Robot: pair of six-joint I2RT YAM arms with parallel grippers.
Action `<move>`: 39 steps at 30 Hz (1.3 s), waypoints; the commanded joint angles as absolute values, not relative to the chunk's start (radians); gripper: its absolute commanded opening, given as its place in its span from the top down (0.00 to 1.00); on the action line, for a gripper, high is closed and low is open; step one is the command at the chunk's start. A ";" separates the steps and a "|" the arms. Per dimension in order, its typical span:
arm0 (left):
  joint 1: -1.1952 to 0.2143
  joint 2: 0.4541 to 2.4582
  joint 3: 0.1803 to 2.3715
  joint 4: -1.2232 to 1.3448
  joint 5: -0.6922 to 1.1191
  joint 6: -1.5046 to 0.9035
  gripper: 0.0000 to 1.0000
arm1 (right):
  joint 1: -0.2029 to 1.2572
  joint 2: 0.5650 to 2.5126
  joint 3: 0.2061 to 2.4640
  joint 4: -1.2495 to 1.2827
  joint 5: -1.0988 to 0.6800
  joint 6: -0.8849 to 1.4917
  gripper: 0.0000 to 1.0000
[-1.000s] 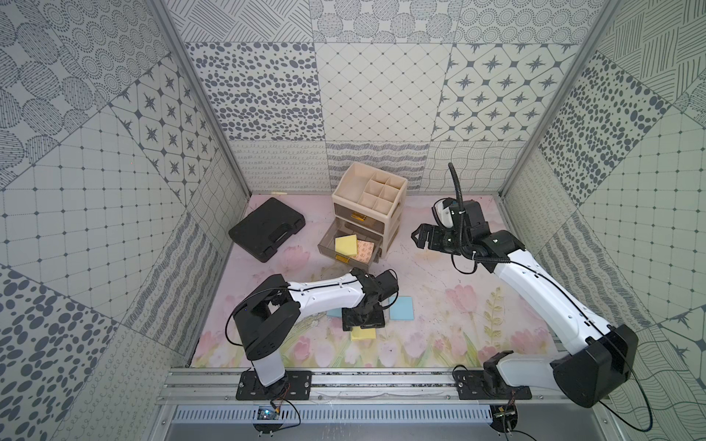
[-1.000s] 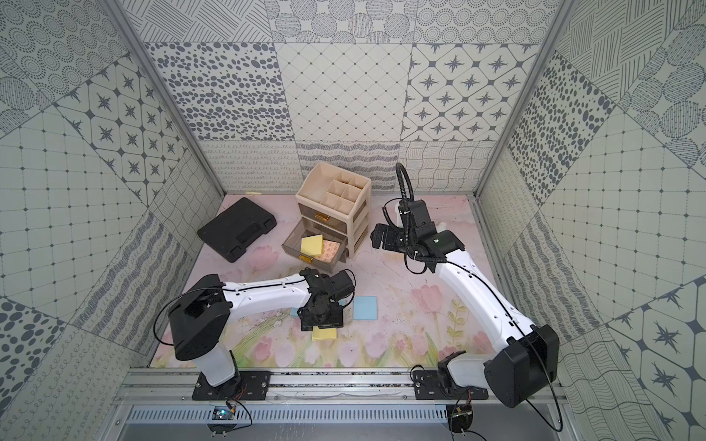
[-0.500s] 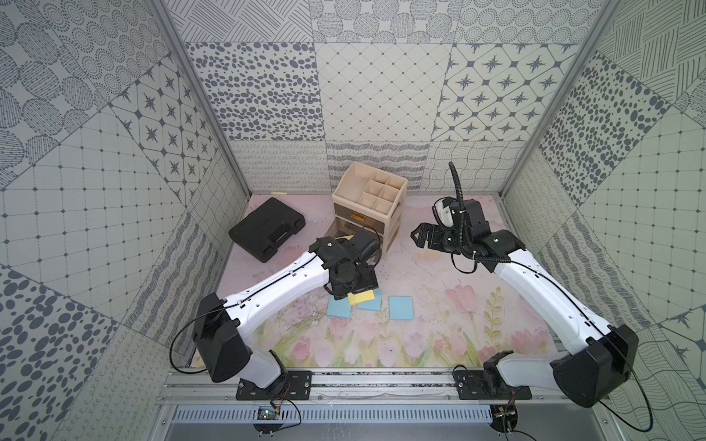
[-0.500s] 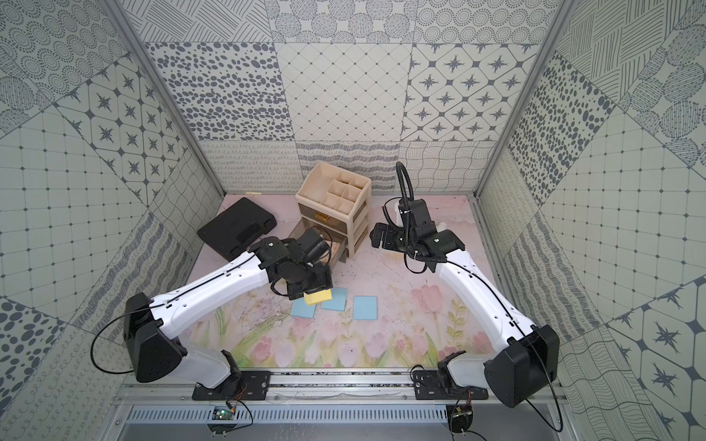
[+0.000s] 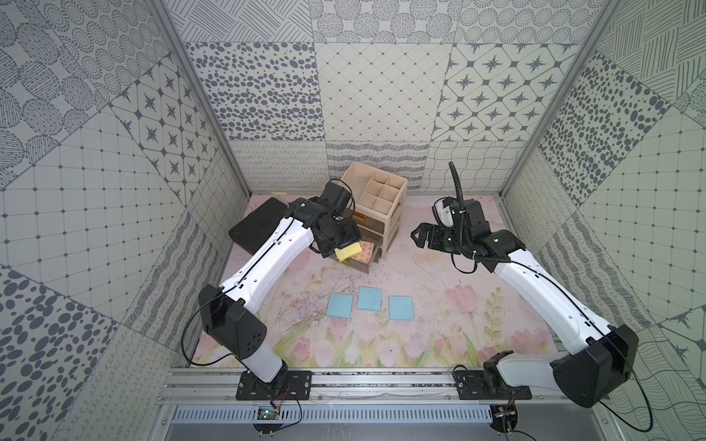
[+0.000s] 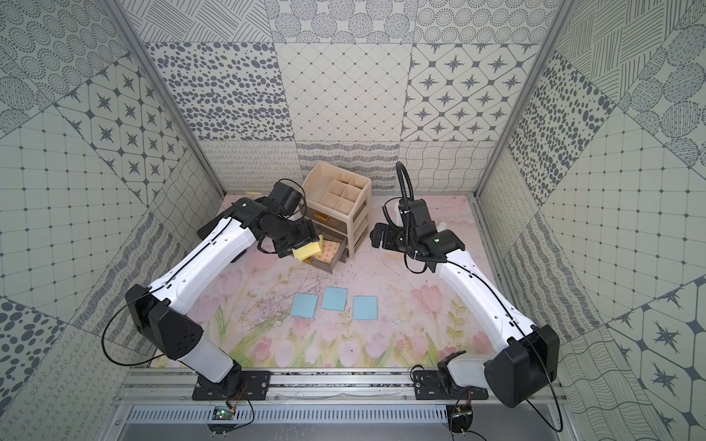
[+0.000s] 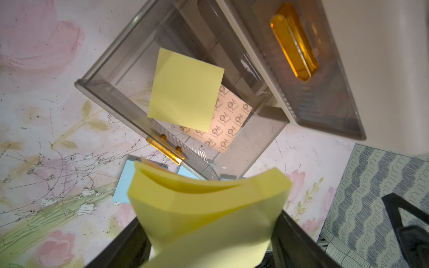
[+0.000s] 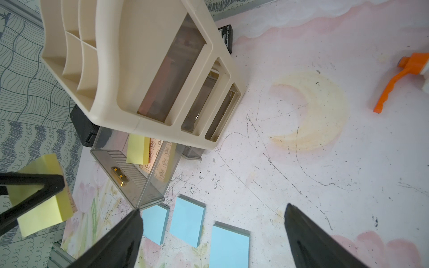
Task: Please put the sticky notes in the drawer by color
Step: Pick up the sticky notes from the center of the board, then place the sticky notes in the drawer.
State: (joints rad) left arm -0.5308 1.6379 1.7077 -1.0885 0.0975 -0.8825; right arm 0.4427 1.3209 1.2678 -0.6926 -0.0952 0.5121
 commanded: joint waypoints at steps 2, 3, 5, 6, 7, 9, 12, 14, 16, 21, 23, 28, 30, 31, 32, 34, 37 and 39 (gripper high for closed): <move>-0.474 1.698 1.743 -1.006 0.192 -0.832 0.20 | 0.442 1.304 1.292 -0.673 -0.081 0.489 0.01; -0.467 1.703 1.743 -0.992 0.196 -0.830 0.20 | 0.442 1.303 1.290 -0.673 -0.078 0.488 0.01; -0.451 1.713 1.740 -0.959 0.212 -0.835 0.20 | 0.442 1.302 1.288 -0.672 -0.075 0.484 0.01; -0.444 1.717 1.737 -0.943 0.221 -0.839 0.20 | 0.442 1.304 1.287 -0.674 -0.075 0.482 0.01; -0.438 1.722 1.736 -0.933 0.225 -0.842 0.20 | 0.442 1.304 1.288 -0.674 -0.077 0.483 0.01; -0.433 1.736 1.737 -0.920 0.228 -0.843 0.20 | 0.442 1.301 1.284 -0.673 -0.079 0.486 0.01; -0.424 1.760 1.733 -0.910 0.234 -0.842 0.20 | 0.442 1.297 1.279 -0.670 -0.079 0.486 0.01; -0.419 1.764 1.711 -0.878 0.247 -0.848 0.20 | 0.442 1.295 1.277 -0.670 -0.080 0.487 0.01; -0.415 1.767 1.688 -0.836 0.259 -0.858 0.20 | 0.442 1.296 1.275 -0.669 -0.080 0.488 0.01; -0.408 1.780 1.665 -0.756 0.289 -0.869 0.19 | 0.442 1.297 1.277 -0.679 -0.083 0.484 0.01; -0.408 1.789 1.667 -0.753 0.293 -0.873 0.19 | 0.443 1.295 1.281 -0.687 -0.080 0.480 0.01; -0.410 1.795 1.657 -0.772 0.286 -0.874 0.14 | 0.442 1.292 1.282 -0.696 -0.075 0.475 0.01; -0.410 1.793 1.657 -0.784 0.278 -0.868 0.11 | 0.442 1.297 1.281 -0.694 -0.078 0.479 0.01; -0.410 1.791 1.658 -0.786 0.274 -0.864 0.10 | 0.442 1.298 1.281 -0.694 -0.080 0.479 0.01; -0.410 1.790 1.662 -0.791 0.272 -0.859 0.10 | 0.442 1.302 1.279 -0.693 -0.082 0.480 0.01; -0.410 1.794 1.677 -0.802 0.272 -0.852 0.10 | 0.442 1.305 1.281 -0.693 -0.083 0.480 0.01; -0.410 1.794 1.706 -0.827 0.272 -0.839 0.10 | 0.442 1.307 1.285 -0.694 -0.084 0.480 0.01; -0.410 1.788 1.729 -0.856 0.265 -0.828 0.09 | 0.442 1.308 1.290 -0.695 -0.081 0.479 0.01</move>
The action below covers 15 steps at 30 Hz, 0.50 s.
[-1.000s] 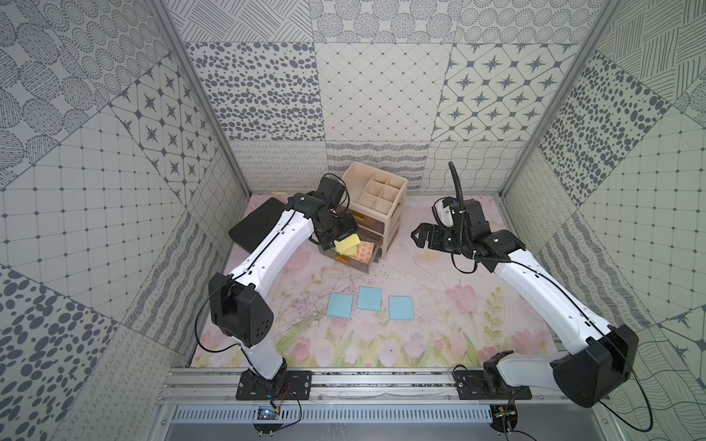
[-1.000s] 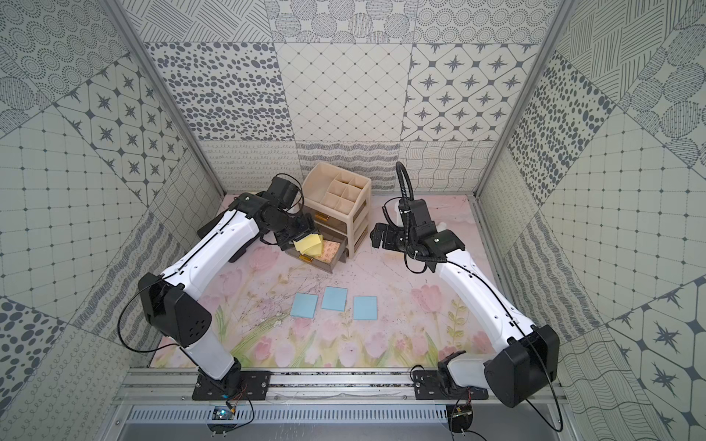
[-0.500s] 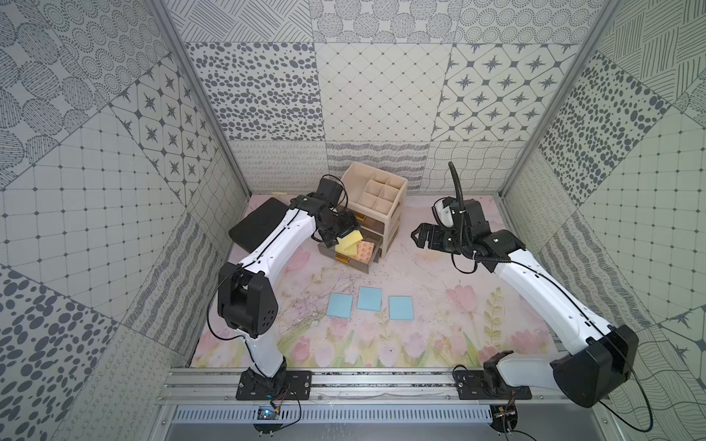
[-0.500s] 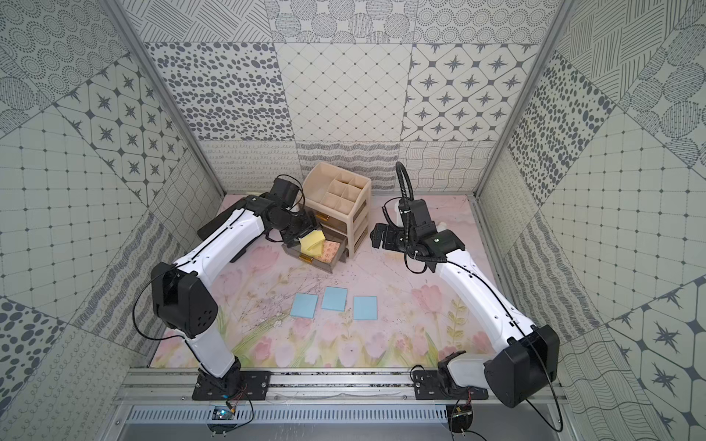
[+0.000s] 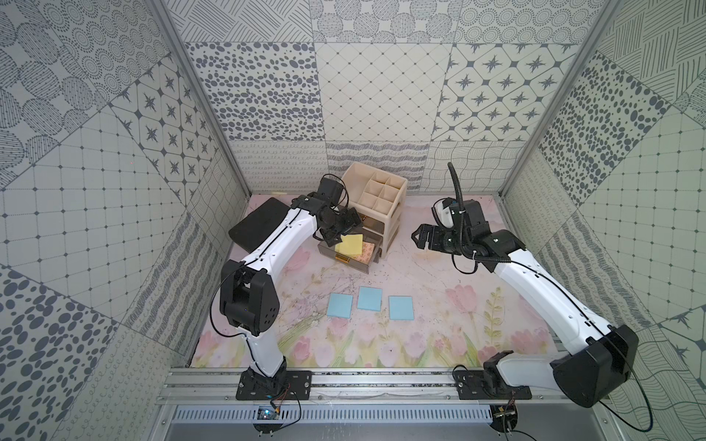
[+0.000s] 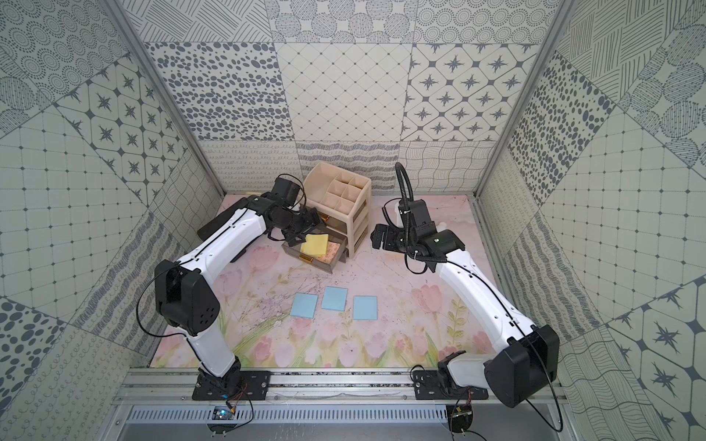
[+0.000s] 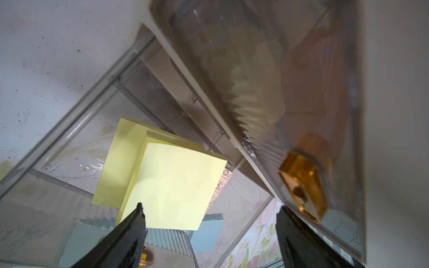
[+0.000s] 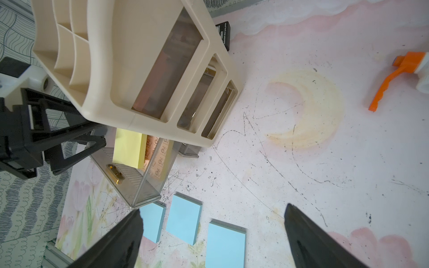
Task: Please put the sticky notes in the drawer by color
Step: Place the sticky notes in the drawer.
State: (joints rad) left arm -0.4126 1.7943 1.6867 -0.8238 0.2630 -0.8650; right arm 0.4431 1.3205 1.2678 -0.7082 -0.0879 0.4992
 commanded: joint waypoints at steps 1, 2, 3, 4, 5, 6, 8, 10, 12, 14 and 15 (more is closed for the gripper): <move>-0.410 1.785 1.741 -0.872 0.260 -0.822 0.09 | 0.442 1.308 1.293 -0.694 -0.080 0.477 0.01; -0.410 1.778 1.752 -0.896 0.254 -0.816 0.08 | 0.442 1.309 1.296 -0.696 -0.080 0.477 0.01; -0.409 1.771 1.762 -0.921 0.243 -0.808 0.08 | 0.442 1.312 1.302 -0.698 -0.078 0.476 0.01; -0.410 1.761 1.767 -0.940 0.232 -0.801 0.08 | 0.442 1.313 1.306 -0.698 -0.078 0.474 0.01; -0.410 1.748 1.767 -0.955 0.215 -0.793 0.08 | 0.442 1.313 1.312 -0.695 -0.077 0.472 0.01; -0.410 1.733 1.765 -0.970 0.188 -0.780 0.08 | 0.442 1.315 1.321 -0.692 -0.074 0.470 0.01; -0.408 1.708 1.766 -1.018 0.115 -0.750 0.08 | 0.442 1.327 1.350 -0.689 -0.076 0.465 0.01; -0.408 1.690 1.764 -1.076 0.030 -0.729 0.11 | 0.442 1.349 1.397 -0.690 -0.081 0.458 0.01; -0.407 1.662 1.733 -1.110 -0.027 -0.717 0.23 | 0.442 1.385 1.458 -0.683 -0.087 0.445 0.03; -0.404 1.616 1.660 -1.085 -0.021 -0.718 0.44 | 0.442 1.433 1.532 -0.671 -0.095 0.437 0.11; -0.402 1.594 1.616 -1.065 -0.008 -0.724 0.55 | 0.442 1.459 1.568 -0.665 -0.101 0.433 0.15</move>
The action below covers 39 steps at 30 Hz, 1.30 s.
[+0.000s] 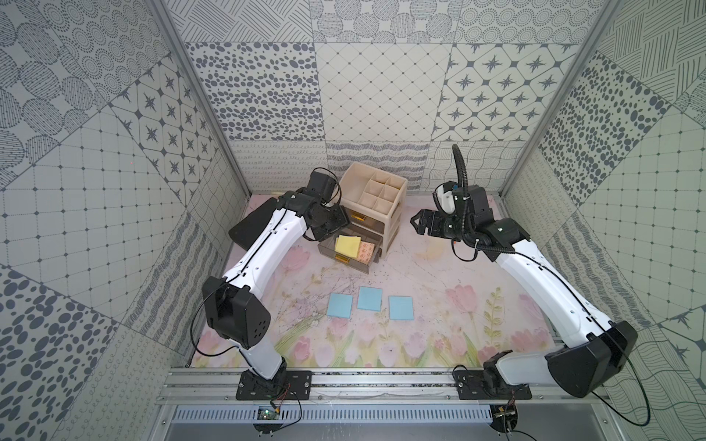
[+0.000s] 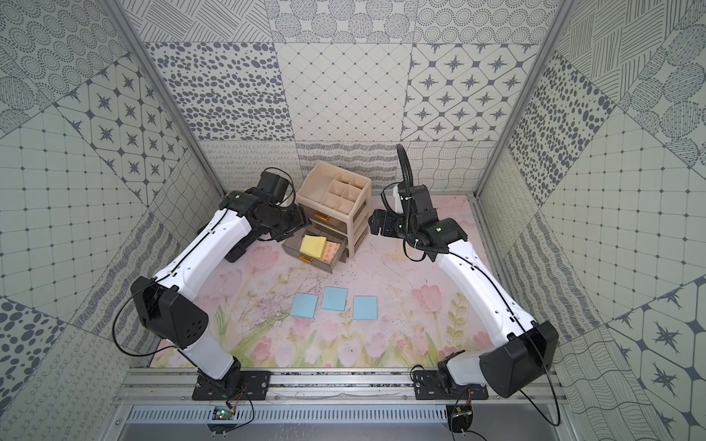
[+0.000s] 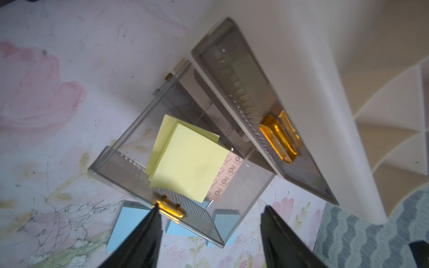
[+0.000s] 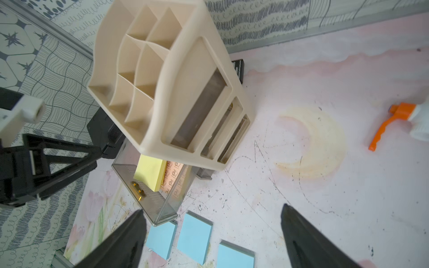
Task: Please put the sticky notes in the drawer by color
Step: Place the sticky notes in the drawer.
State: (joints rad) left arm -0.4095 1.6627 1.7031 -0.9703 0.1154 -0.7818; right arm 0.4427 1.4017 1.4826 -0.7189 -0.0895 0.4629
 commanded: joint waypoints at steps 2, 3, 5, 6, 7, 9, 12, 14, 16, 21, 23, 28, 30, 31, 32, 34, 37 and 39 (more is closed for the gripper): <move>-0.402 1.550 1.511 -1.001 0.043 -0.732 0.77 | 0.442 1.530 1.659 -0.663 -0.115 0.433 0.27; -0.402 1.534 1.466 -0.977 0.062 -0.741 0.83 | 0.442 1.564 1.699 -0.668 -0.122 0.431 0.34; -0.402 1.500 1.371 -0.919 0.090 -0.763 0.94 | 0.442 1.639 1.790 -0.687 -0.137 0.427 0.60; -0.402 1.484 1.329 -0.887 0.101 -0.772 0.97 | 0.442 1.667 1.825 -0.695 -0.146 0.425 0.71; -0.404 1.464 1.285 -0.852 0.111 -0.778 1.00 | 0.442 1.700 1.866 -0.705 -0.158 0.427 0.80; -0.402 1.433 1.212 -0.790 0.119 -0.786 1.00 | 0.443 1.756 1.945 -0.723 -0.185 0.430 0.94; -0.394 1.407 1.106 -0.690 0.145 -0.818 1.00 | 0.450 1.836 2.078 -0.744 -0.189 0.423 1.00; -0.373 1.405 1.040 -0.601 0.201 -0.855 1.00 | 0.454 1.901 2.182 -0.762 -0.183 0.411 0.90; -0.349 1.410 0.991 -0.520 0.256 -0.890 1.00 | 0.453 1.986 2.310 -0.809 -0.198 0.399 0.89; -0.327 1.446 0.957 -0.408 0.316 -0.904 1.00 | 0.458 2.232 2.692 -0.999 -0.233 0.397 0.88; -0.324 1.459 0.953 -0.391 0.315 -0.898 1.00 | 0.467 2.296 2.776 -1.035 -0.233 0.394 0.86; -0.303 1.495 0.949 -0.334 0.334 -0.886 1.00 | 0.471 2.346 2.781 -1.024 -0.230 0.389 0.85; -0.298 1.512 0.949 -0.311 0.348 -0.884 1.00 | 0.472 2.357 2.775 -1.020 -0.242 0.387 0.85; -0.296 1.518 0.951 -0.305 0.351 -0.883 1.00 | 0.471 2.361 2.775 -1.022 -0.245 0.387 0.84; -0.296 1.526 0.953 -0.297 0.355 -0.880 1.00 | 0.471 2.365 2.775 -1.023 -0.247 0.386 0.84; -0.295 1.537 0.958 -0.274 0.364 -0.876 1.00 | 0.471 2.371 2.768 -1.023 -0.246 0.382 0.84; -0.295 1.562 0.986 -0.248 0.368 -0.868 1.00 | 0.471 2.375 2.757 -1.026 -0.242 0.374 0.84; -0.295 1.588 1.008 -0.225 0.392 -0.864 1.00 | 0.472 2.376 2.751 -1.029 -0.245 0.371 0.84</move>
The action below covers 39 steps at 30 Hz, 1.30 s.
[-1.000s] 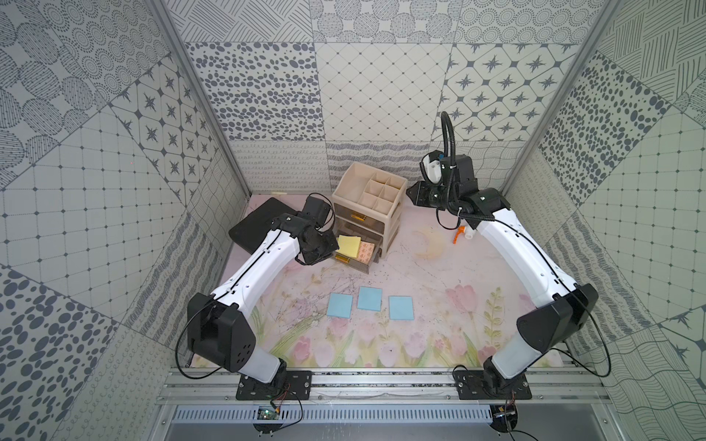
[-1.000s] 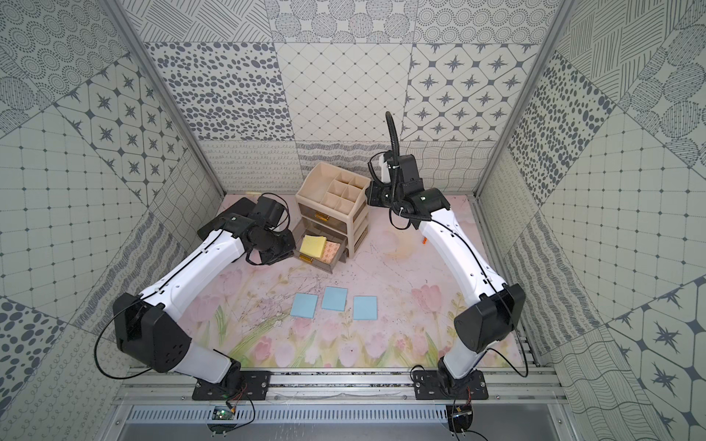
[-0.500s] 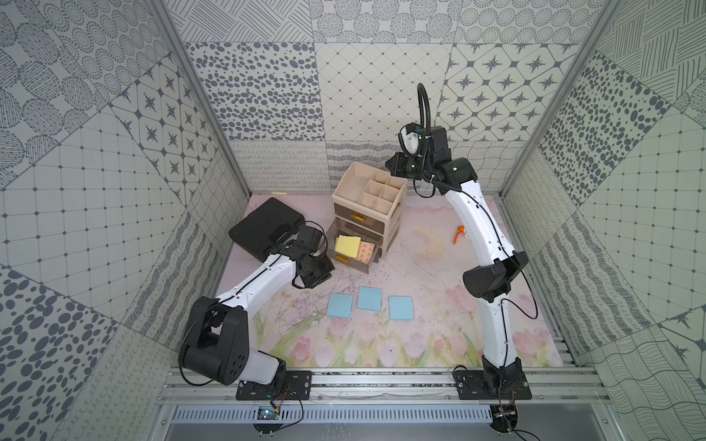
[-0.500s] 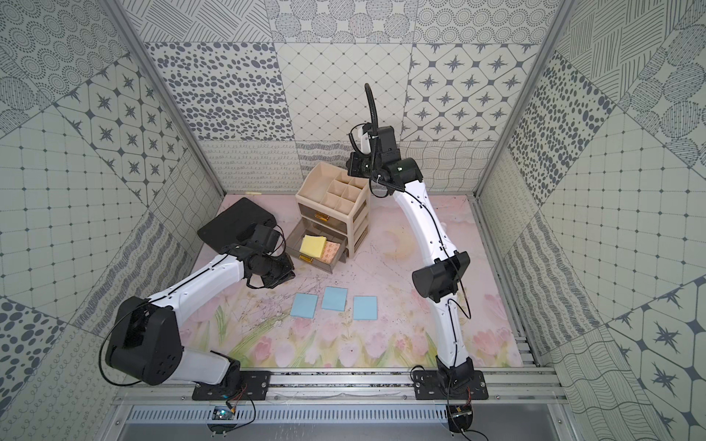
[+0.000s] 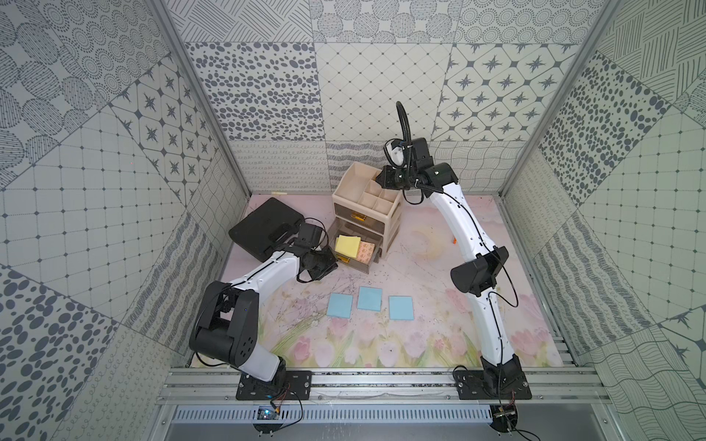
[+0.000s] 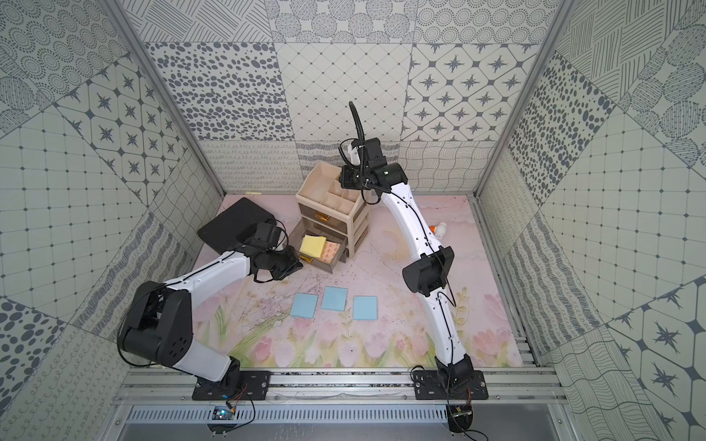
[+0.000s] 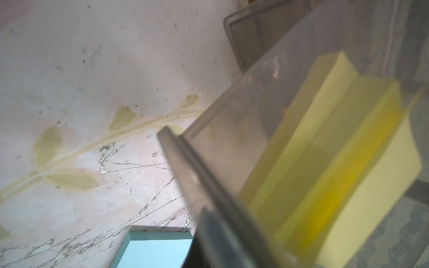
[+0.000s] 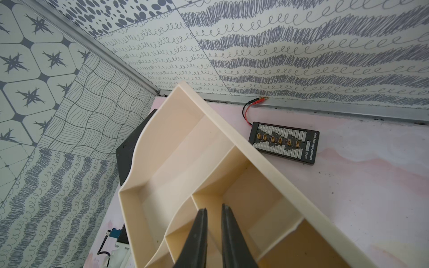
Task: Please put the sticky notes in the drawer by color
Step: Place the sticky notes in the drawer, then close the drawer in the storage box.
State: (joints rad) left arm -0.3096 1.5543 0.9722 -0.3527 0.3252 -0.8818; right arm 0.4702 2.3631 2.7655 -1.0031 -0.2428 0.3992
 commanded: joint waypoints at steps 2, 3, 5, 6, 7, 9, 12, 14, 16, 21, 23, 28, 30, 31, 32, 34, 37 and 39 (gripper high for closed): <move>-0.295 1.622 1.042 -0.206 0.420 -0.862 1.00 | 0.471 2.375 2.741 -1.026 -0.251 0.369 0.84; -0.295 1.636 1.054 -0.202 0.431 -0.861 1.00 | 0.471 2.375 2.740 -1.026 -0.252 0.368 0.84; -0.295 1.650 1.069 -0.183 0.437 -0.864 1.00 | 0.472 2.375 2.738 -1.032 -0.253 0.363 0.84; -0.295 1.652 1.072 -0.171 0.434 -0.865 1.00 | 0.471 2.375 2.736 -1.033 -0.257 0.359 0.84; -0.295 1.655 1.080 -0.163 0.430 -0.861 1.00 | 0.471 2.373 2.734 -1.034 -0.258 0.356 0.84; -0.295 1.664 1.104 -0.163 0.427 -0.850 1.00 | 0.471 2.373 2.732 -1.034 -0.260 0.351 0.85; -0.294 1.663 1.126 -0.153 0.437 -0.853 1.00 | 0.471 2.372 2.732 -1.035 -0.265 0.351 0.85; -0.294 1.641 1.126 -0.151 0.438 -0.854 1.00 | 0.472 2.370 2.732 -1.037 -0.264 0.348 0.85; -0.295 1.614 1.121 -0.158 0.421 -0.850 1.00 | 0.472 2.368 2.732 -1.040 -0.258 0.342 0.85; -0.295 1.597 1.144 -0.164 0.396 -0.829 1.00 | 0.471 2.372 2.730 -1.043 -0.269 0.339 0.86; -0.292 1.621 1.174 -0.168 0.400 -0.829 1.00 | 0.472 2.375 2.730 -1.048 -0.279 0.341 0.87; -0.296 1.706 1.248 -0.160 0.424 -0.825 1.00 | 0.473 2.372 2.726 -1.057 -0.284 0.333 0.88; -0.295 1.734 1.270 -0.150 0.434 -0.829 1.00 | 0.473 2.369 2.721 -1.056 -0.286 0.331 0.88; -0.295 1.748 1.280 -0.140 0.442 -0.830 1.00 | 0.472 2.368 2.721 -1.057 -0.289 0.330 0.87; -0.294 1.763 1.288 -0.128 0.452 -0.835 1.00 | 0.472 2.368 2.721 -1.056 -0.293 0.328 0.88; -0.296 1.788 1.304 -0.102 0.465 -0.841 1.00 | 0.472 2.369 2.720 -1.056 -0.301 0.330 0.88; -0.299 1.827 1.335 -0.065 0.475 -0.852 1.00 | 0.472 2.372 2.720 -1.061 -0.310 0.328 0.88; -0.302 1.851 1.358 -0.043 0.476 -0.854 1.00 | 0.473 2.371 2.718 -1.065 -0.312 0.326 0.89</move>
State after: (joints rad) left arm -0.3012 1.8088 1.3079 -0.1890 0.4175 -0.8566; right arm 0.4507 2.3627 2.7506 -0.9688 -0.2466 0.3443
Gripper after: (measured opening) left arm 0.056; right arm 0.114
